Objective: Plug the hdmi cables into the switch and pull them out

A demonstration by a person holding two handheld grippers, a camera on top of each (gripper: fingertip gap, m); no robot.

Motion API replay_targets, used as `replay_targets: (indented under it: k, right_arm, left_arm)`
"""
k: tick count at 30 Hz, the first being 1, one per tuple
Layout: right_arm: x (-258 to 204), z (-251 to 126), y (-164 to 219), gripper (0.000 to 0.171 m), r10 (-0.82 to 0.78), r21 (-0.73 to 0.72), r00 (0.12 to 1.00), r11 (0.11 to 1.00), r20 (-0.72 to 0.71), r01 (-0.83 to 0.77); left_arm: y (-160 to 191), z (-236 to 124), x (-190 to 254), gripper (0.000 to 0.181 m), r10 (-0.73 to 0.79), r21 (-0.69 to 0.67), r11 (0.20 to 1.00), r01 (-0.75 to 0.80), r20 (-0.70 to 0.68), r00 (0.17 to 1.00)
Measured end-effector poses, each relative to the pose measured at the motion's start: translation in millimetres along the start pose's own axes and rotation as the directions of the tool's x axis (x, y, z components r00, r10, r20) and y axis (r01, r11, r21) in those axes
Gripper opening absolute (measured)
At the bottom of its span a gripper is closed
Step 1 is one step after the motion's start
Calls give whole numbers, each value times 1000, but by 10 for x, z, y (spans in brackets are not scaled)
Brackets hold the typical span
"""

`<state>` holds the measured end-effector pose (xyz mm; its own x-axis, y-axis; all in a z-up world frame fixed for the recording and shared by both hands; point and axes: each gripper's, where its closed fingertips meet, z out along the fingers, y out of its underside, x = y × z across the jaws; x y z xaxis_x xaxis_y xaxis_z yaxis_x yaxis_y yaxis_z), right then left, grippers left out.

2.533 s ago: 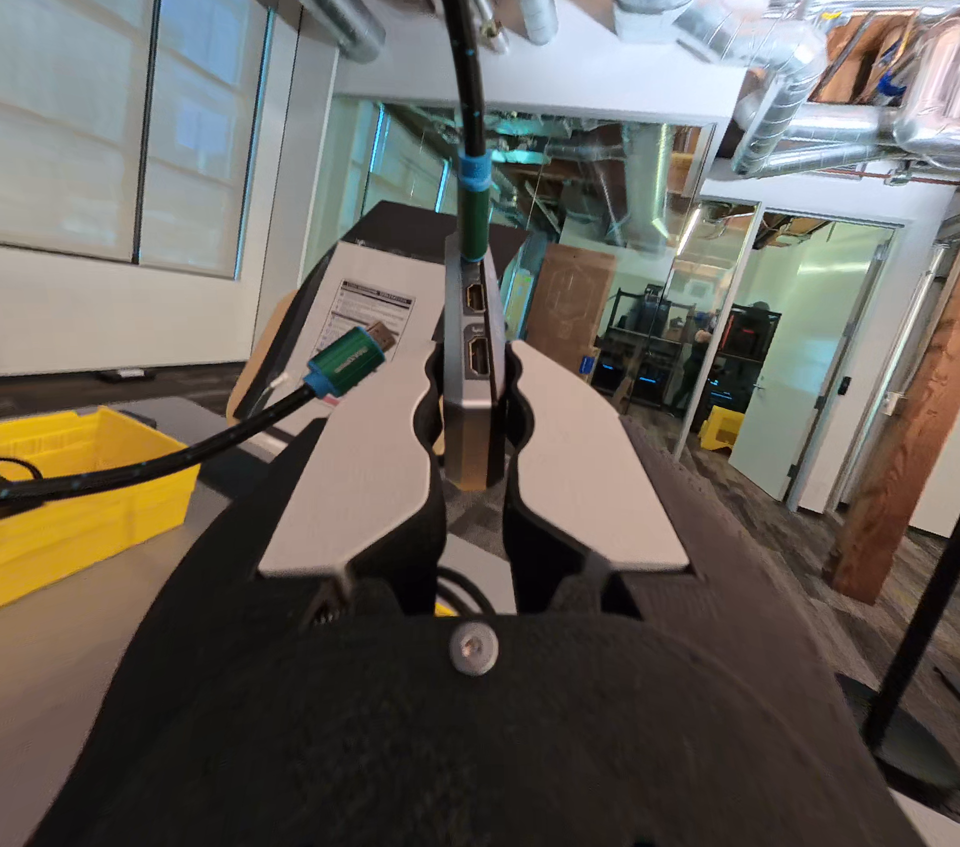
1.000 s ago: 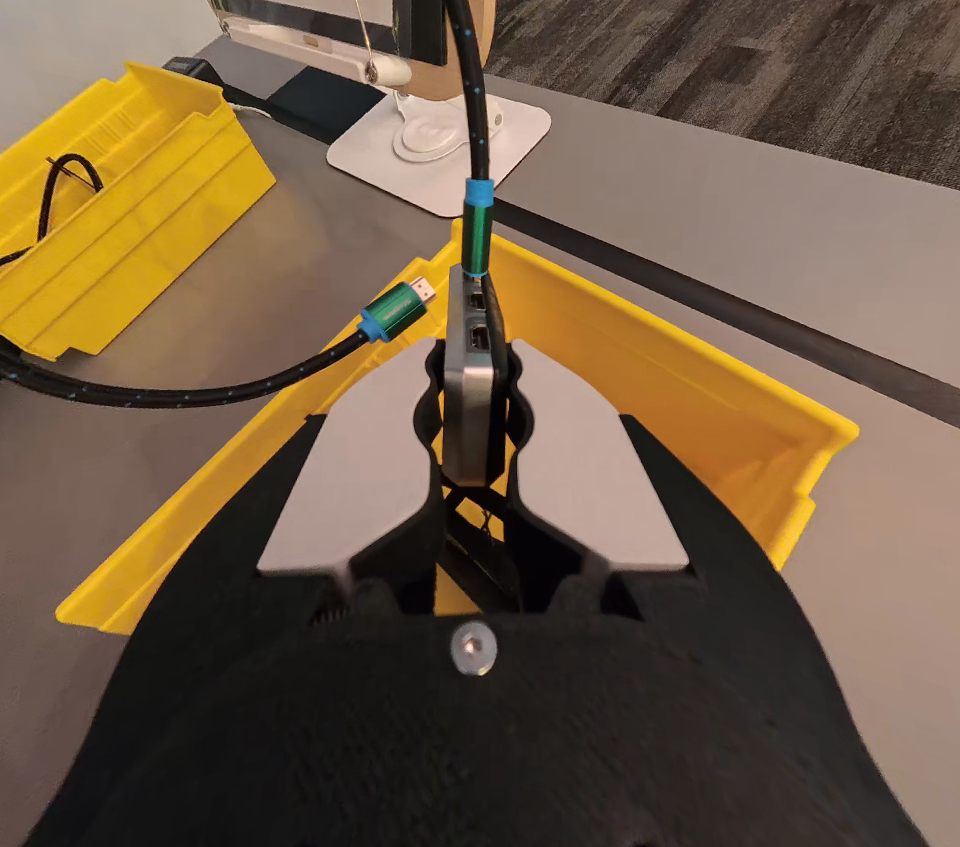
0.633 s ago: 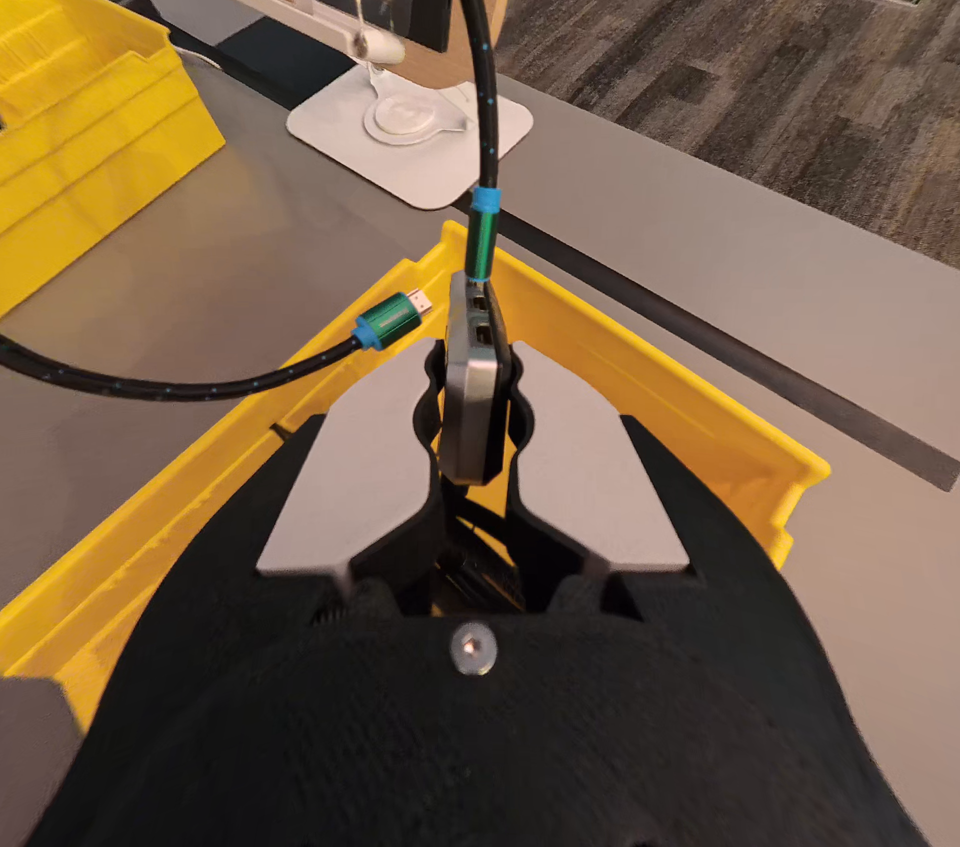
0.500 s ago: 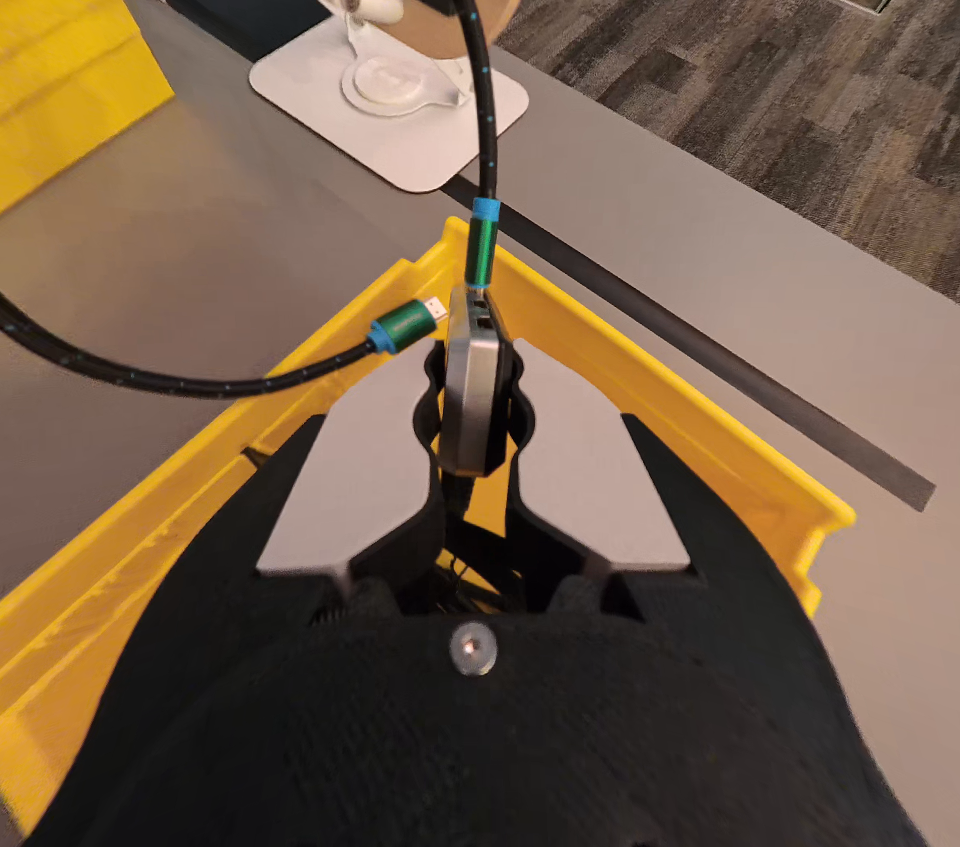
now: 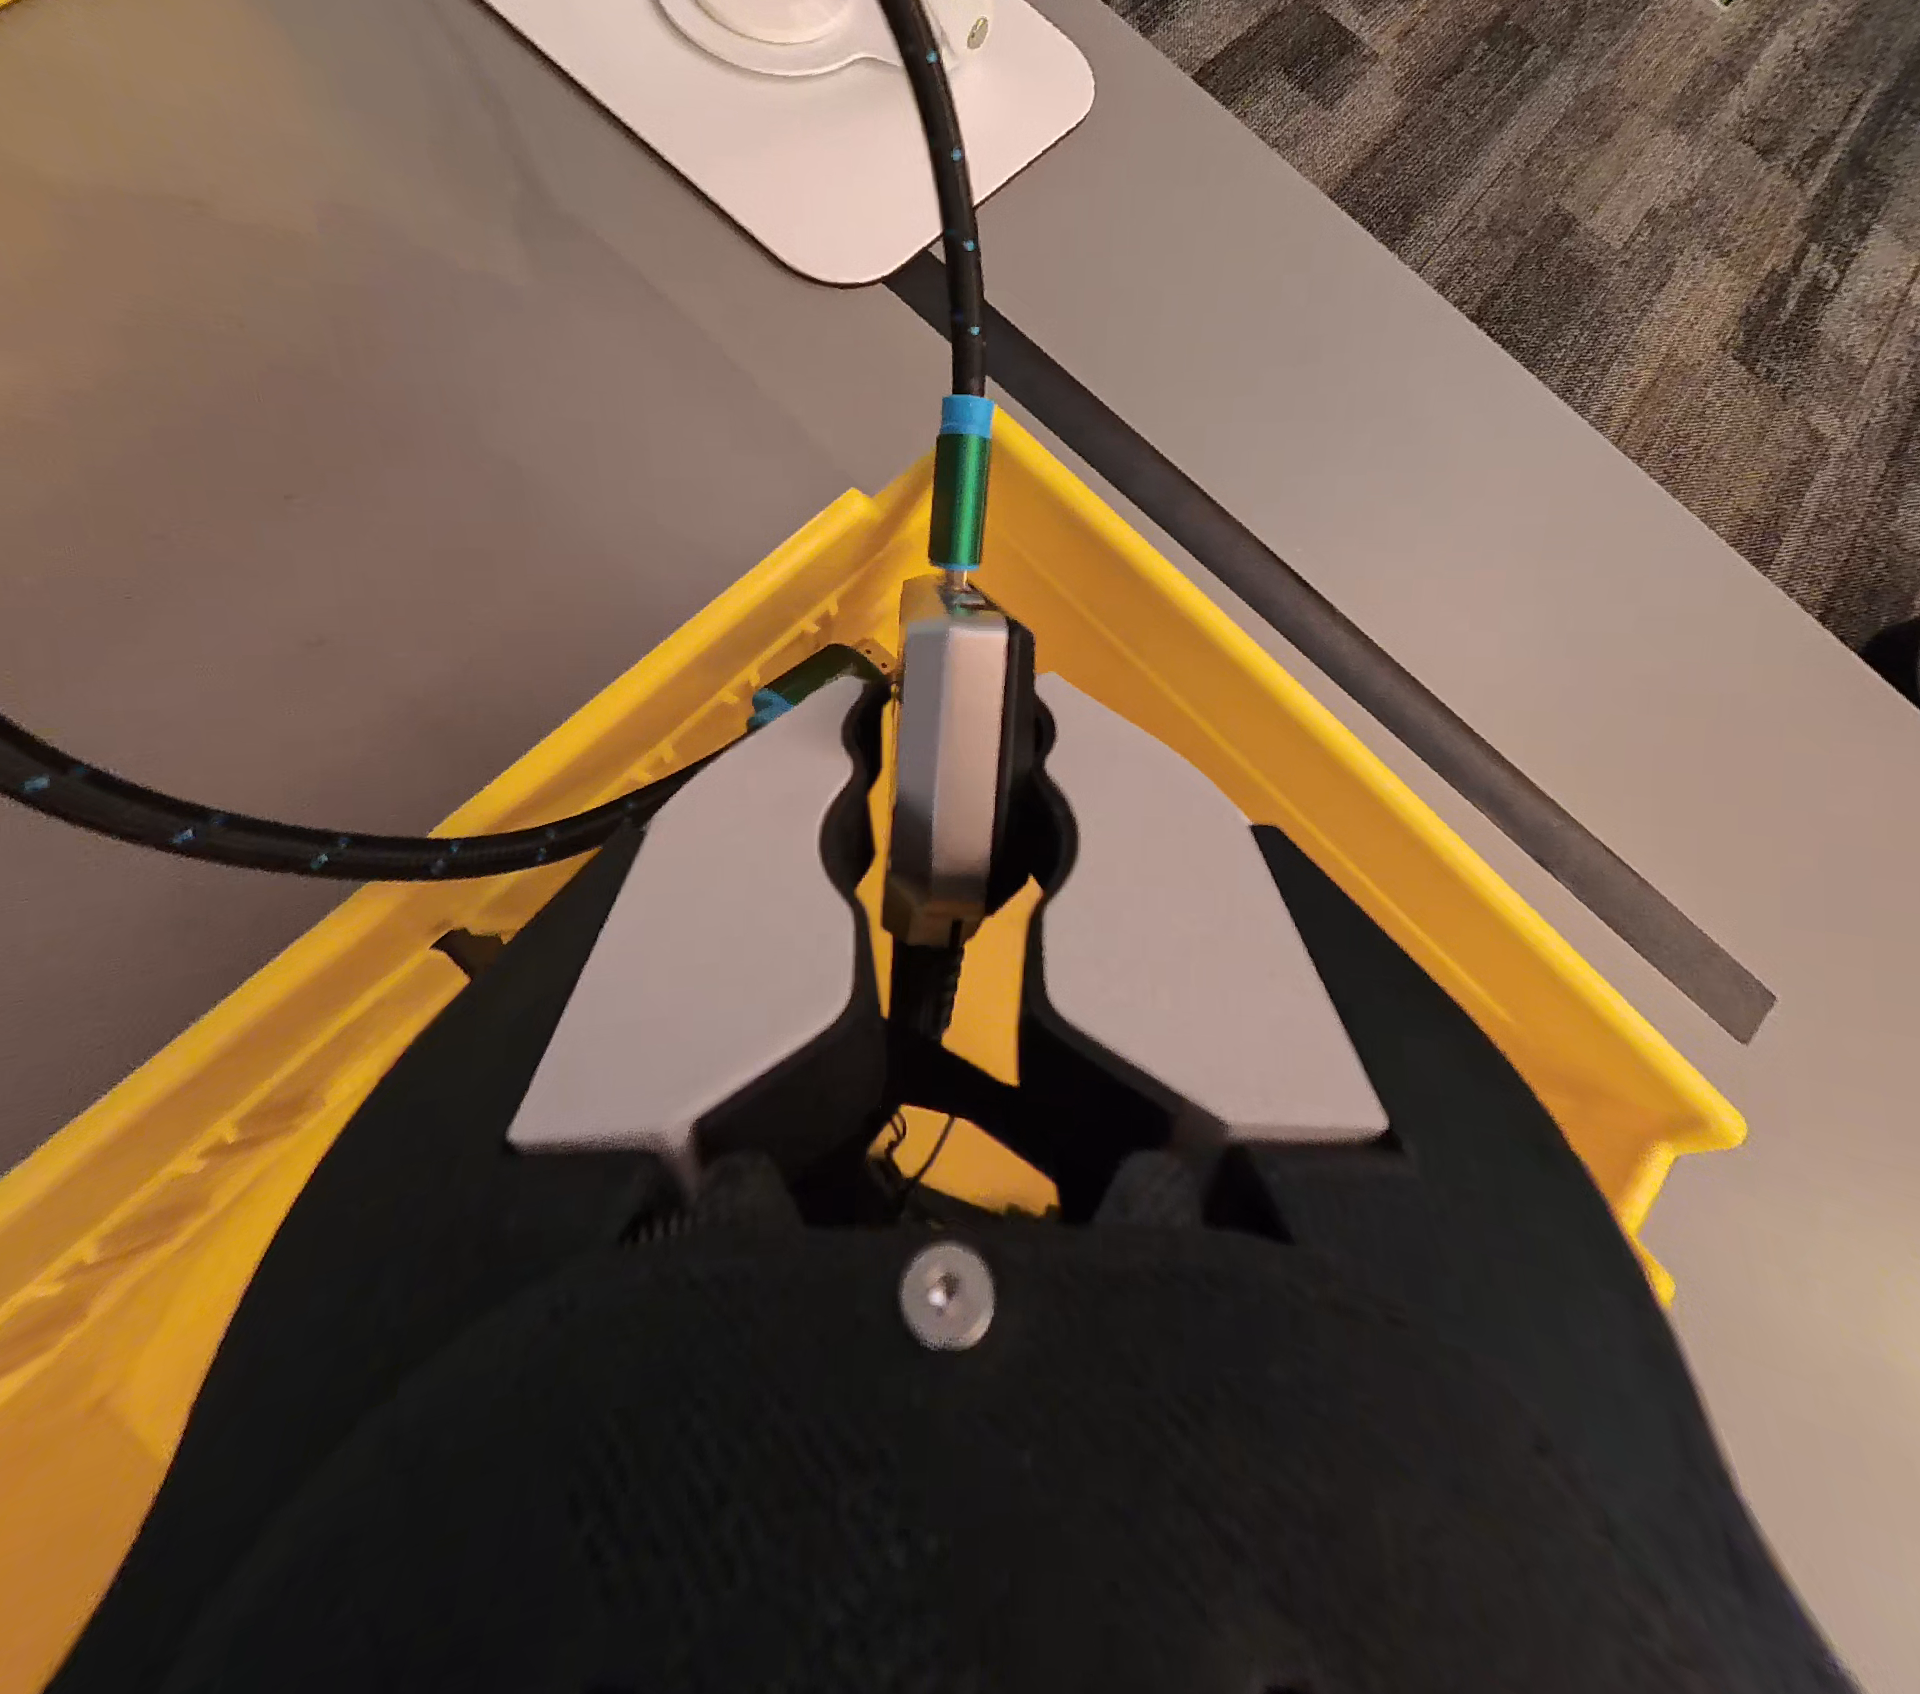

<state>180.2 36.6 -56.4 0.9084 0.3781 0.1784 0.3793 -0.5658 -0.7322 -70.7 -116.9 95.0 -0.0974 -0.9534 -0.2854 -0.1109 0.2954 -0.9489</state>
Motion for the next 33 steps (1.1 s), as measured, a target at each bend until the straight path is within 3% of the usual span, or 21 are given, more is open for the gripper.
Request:
replay_targets:
  k: [4,13,16,21,23,26,28,29,31,33]
  right_arm:
    - [34,-124,-30,29,-32,-3,999,999,-24,32]
    - [98,-819,-433,29,-25,203,995,978,-98,44]
    - [-202,-942,-607,34,-56,250,998,966,-11,57]
    - [-1096,-898,-955,39,-219,315,967,934,131,169]
    - [-1348,-696,-948,43,-271,258,955,937,119,234]
    - [-1153,-325,-767,45,-345,41,931,935,-121,352]
    - [-934,-217,-649,30,-383,-69,896,923,-223,378]
    - [-977,-192,-581,5,-382,-77,912,924,-150,374]
    - [-983,-263,-534,2,-314,-60,948,949,-50,311]
    - [-812,-440,-502,1,-277,-55,960,960,-49,274]
  left_arm:
    - [1,-19,-13,0,6,-7,1000,-6,6,1000]
    - [-63,-189,-125,0,15,4,1000,-15,66,998]
    - [-86,-242,-163,0,10,15,1000,-12,86,996]
    - [-98,-268,-180,0,6,22,1000,-8,92,996]
    - [-90,-259,-173,0,9,16,1000,-11,90,996]
    - [-77,-246,-162,0,17,4,1000,-17,89,996]
    - [-74,-241,-152,0,21,1,1000,-21,86,996]
    - [-74,-240,-148,0,24,-1,1000,-24,85,996]
    - [-75,-240,-147,0,27,-1,1000,-27,85,996]
    - [-76,-241,-147,0,26,1,1000,-27,83,996]
